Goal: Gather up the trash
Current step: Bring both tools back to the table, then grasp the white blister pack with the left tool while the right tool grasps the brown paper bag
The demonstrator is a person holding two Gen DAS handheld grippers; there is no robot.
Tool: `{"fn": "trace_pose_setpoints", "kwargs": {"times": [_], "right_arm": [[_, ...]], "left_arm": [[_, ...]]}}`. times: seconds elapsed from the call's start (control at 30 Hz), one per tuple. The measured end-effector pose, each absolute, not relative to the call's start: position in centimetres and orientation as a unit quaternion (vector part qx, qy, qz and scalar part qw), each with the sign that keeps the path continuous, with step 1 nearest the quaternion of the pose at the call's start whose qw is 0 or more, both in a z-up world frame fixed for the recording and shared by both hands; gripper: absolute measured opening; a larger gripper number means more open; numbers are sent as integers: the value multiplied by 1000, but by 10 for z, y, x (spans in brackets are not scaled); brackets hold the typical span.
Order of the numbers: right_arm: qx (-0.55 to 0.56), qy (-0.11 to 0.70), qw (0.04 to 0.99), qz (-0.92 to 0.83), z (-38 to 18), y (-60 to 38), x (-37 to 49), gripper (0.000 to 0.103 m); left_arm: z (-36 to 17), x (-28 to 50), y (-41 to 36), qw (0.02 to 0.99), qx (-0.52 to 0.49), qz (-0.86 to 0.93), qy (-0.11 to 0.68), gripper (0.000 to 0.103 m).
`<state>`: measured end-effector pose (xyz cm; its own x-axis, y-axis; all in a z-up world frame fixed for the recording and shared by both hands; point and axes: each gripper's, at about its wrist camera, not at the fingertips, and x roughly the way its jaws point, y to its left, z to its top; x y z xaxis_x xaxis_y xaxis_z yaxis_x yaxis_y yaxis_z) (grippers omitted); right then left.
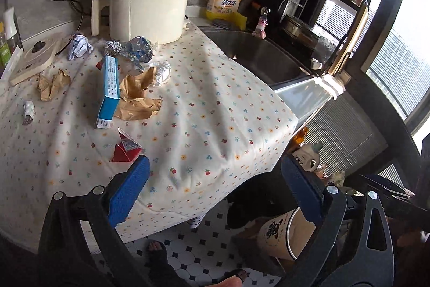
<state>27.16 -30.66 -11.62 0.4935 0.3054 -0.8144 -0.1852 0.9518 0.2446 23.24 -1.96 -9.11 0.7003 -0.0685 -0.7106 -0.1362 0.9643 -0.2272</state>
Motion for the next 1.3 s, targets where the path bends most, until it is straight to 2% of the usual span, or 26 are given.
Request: {"fn": "trace_pose_setpoints", "kwargs": {"times": [0.27, 0.7, 0.97, 1.3], "right_arm": [[45, 495, 845, 196, -118, -230, 286, 84], [7, 514, 820, 252, -130, -117, 307, 60], [-7, 517, 818, 253, -152, -51, 341, 59], [-22, 537, 811, 233, -190, -3, 375, 57]], "left_arm": [[-90, 214, 58, 914, -158, 71, 368, 97], [-105, 213, 164, 907, -198, 121, 351, 96], [-119, 222, 230, 900, -203, 145, 357, 92], [-153, 239, 294, 878, -207, 164, 398, 76]]}}
